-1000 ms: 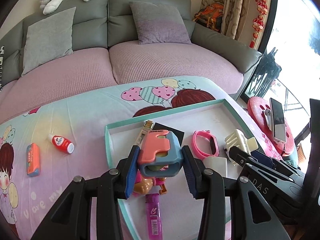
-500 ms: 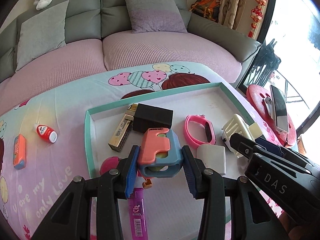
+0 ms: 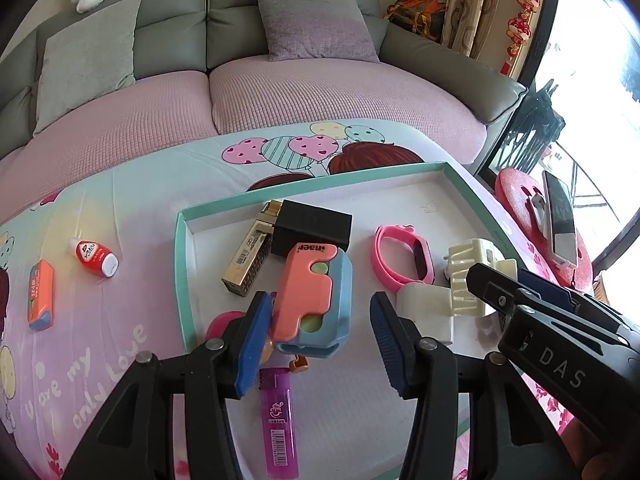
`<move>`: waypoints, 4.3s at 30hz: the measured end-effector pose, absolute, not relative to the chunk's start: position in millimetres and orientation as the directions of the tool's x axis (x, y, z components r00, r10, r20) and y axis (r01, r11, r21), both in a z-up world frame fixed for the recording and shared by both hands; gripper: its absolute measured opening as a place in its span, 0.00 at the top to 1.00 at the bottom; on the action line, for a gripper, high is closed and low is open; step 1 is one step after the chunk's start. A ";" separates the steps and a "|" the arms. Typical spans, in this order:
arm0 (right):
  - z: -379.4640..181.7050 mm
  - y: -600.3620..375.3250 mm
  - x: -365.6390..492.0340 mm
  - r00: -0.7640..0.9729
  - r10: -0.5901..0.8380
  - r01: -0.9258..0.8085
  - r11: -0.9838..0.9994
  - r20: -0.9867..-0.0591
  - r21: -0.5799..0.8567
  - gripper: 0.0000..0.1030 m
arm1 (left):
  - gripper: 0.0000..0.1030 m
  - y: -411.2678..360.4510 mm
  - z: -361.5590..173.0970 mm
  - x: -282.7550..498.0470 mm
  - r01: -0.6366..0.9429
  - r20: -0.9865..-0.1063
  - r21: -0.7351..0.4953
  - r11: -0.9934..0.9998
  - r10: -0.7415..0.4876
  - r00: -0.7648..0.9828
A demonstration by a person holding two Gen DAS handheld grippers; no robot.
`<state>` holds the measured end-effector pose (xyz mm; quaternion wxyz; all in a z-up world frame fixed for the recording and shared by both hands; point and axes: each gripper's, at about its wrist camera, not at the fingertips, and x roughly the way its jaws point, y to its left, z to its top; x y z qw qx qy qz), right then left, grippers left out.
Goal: Organize rigid objects
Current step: 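Open the left tool to drop the knife while the right tool releases the clip holder in the tray, then move both open tools back toward the orange knife and red bottle, then lower the left tool toward the orange-blue toy knife while the right tool approaches the red bottle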
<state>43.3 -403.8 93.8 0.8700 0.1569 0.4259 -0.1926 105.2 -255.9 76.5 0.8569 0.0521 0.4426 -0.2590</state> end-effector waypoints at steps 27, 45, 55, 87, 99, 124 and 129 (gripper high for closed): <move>103.3 -391.2 46.5 0.577 -0.209 0.444 0.892 -0.790 0.088 0.47 | 0.20 -170.0 93.6 132.6 0.215 -0.768 -0.128 0.968 -0.234 0.596; 88.6 -352.8 69.5 0.563 -0.155 0.346 0.936 -0.812 0.062 0.31 | 0.08 -124.1 79.3 141.8 0.058 -0.786 -0.066 0.996 -0.088 0.613; 88.3 -342.6 74.1 0.574 -0.150 0.328 0.943 -0.805 0.059 0.00 | 0.08 -113.8 75.7 144.5 0.031 -0.789 -0.062 0.998 -0.069 0.610; 87.7 -273.7 97.6 0.658 -0.008 0.176 0.974 -0.753 0.144 0.00 | 0.08 -41.2 84.0 142.4 -0.089 -0.783 -0.052 0.995 0.015 0.622; 81.2 -224.8 112.1 0.649 0.024 0.077 0.992 -0.761 0.097 0.00 | 0.08 -3.0 67.8 144.5 -0.107 -0.820 -0.052 0.993 0.019 0.573; 69.8 -184.6 181.9 0.593 0.159 -0.098 0.987 -0.789 0.126 0.09 | 0.00 9.0 50.8 198.5 0.031 -0.809 -0.144 0.989 -0.136 0.572; 59.2 -184.2 206.1 0.546 0.199 -0.128 0.980 -0.814 0.154 0.18 | 0.01 12.5 38.8 206.1 0.043 -0.827 -0.152 0.987 -0.151 0.541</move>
